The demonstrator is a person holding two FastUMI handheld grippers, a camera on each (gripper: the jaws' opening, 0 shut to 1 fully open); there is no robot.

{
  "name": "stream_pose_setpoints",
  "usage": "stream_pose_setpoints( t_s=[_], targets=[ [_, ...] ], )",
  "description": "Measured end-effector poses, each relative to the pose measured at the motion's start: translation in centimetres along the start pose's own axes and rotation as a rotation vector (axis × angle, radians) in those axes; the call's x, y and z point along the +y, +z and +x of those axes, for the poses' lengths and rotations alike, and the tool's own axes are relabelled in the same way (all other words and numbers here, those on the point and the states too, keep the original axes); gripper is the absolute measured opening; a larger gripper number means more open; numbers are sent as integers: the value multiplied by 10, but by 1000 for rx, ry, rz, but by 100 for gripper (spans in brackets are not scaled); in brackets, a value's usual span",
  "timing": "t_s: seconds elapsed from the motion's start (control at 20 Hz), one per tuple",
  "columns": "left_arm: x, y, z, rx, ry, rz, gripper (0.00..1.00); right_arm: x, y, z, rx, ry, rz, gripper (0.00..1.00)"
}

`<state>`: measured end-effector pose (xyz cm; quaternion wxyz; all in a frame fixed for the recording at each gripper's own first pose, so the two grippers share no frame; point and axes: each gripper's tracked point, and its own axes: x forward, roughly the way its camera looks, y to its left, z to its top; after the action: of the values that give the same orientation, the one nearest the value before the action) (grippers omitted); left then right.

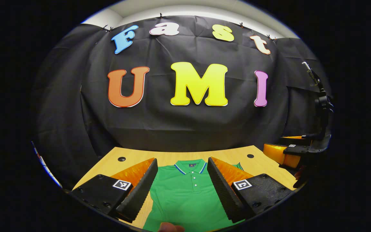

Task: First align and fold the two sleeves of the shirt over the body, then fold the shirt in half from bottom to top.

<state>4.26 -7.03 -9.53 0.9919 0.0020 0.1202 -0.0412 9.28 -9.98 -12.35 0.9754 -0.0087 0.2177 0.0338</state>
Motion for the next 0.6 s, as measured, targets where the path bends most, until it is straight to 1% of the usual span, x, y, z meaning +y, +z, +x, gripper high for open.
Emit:
stream_pose_setpoints(
  t_s=[0.05, 0.1, 0.15, 0.3, 0.45, 0.5, 0.6],
  targets=[
    [-2, -3, 1, 12, -5, 3, 99, -4, -4, 8, 29, -2, 5, 95],
    [-4, -6, 3, 24, -10, 6, 99, -10, -10, 16, 53, -6, 7, 92],
    [-6, -10, 6, 38, -12, 8, 99, -15, -15, 25, 76, -8, 10, 95],
    [-13, -18, 13, 75, -28, 11, 99, -32, -32, 57, 140, -15, 27, 95],
    [-19, -15, 20, 78, -37, 34, 99, -48, -53, 86, 213, -24, 74, 95],
    [-20, -15, 23, 80, -39, 43, 99, -53, -60, 98, 236, -27, 91, 93],
    [-21, -15, 27, 86, -34, 57, 99, -63, -78, 118, 283, -29, 134, 93]
  ],
)
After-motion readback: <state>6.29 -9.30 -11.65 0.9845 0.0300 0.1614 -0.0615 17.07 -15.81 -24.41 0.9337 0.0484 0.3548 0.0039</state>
